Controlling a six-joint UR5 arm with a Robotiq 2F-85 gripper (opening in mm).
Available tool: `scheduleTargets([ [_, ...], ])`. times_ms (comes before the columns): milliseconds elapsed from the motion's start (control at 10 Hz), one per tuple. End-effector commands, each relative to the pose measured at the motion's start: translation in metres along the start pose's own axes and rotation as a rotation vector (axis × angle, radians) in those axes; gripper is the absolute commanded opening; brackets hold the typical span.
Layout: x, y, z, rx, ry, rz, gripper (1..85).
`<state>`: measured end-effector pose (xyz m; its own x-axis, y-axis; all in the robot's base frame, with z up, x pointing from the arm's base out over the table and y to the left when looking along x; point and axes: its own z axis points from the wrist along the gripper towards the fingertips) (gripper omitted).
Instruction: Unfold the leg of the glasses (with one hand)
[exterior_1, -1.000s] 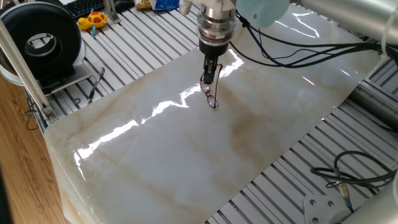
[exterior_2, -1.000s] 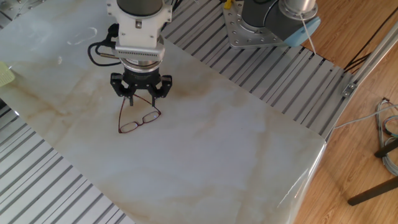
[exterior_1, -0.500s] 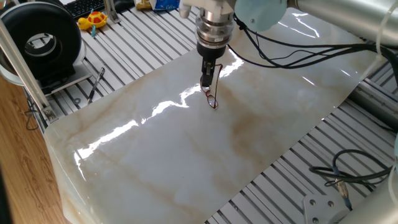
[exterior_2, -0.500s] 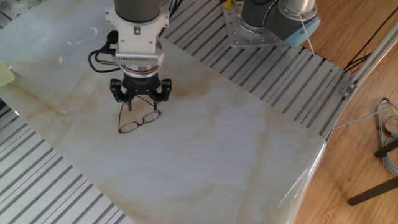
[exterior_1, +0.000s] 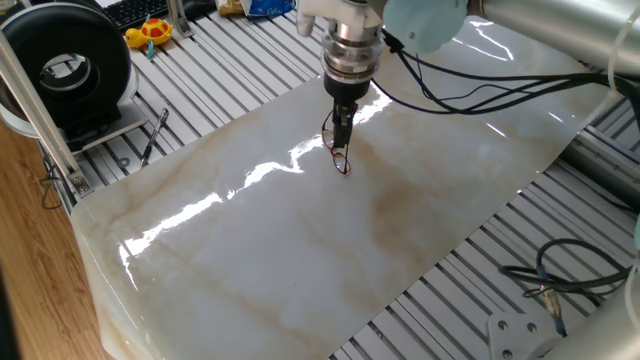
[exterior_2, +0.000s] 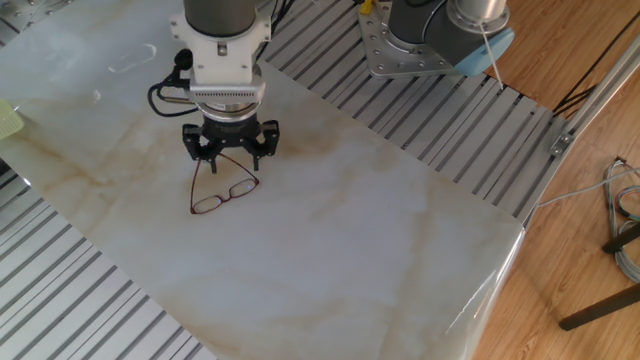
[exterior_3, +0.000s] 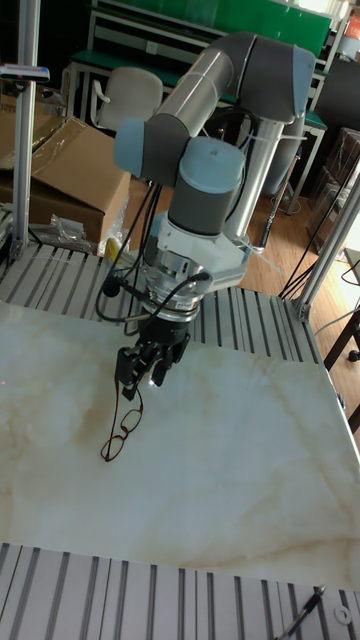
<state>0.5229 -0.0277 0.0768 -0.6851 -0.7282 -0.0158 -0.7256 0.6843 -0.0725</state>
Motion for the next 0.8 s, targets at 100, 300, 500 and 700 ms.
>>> scheduleTargets([
  [100, 0.023, 0.024, -0.007, -0.049, 0.032, -0.007, 61.7],
  [300, 0.027, 0.03, -0.013, -0.051, 0.044, -0.003, 61.0],
  [500, 0.026, 0.033, -0.012, -0.055, 0.042, -0.001, 60.7],
  [700, 0.024, 0.026, -0.012, -0.034, 0.041, -0.008, 59.0],
])
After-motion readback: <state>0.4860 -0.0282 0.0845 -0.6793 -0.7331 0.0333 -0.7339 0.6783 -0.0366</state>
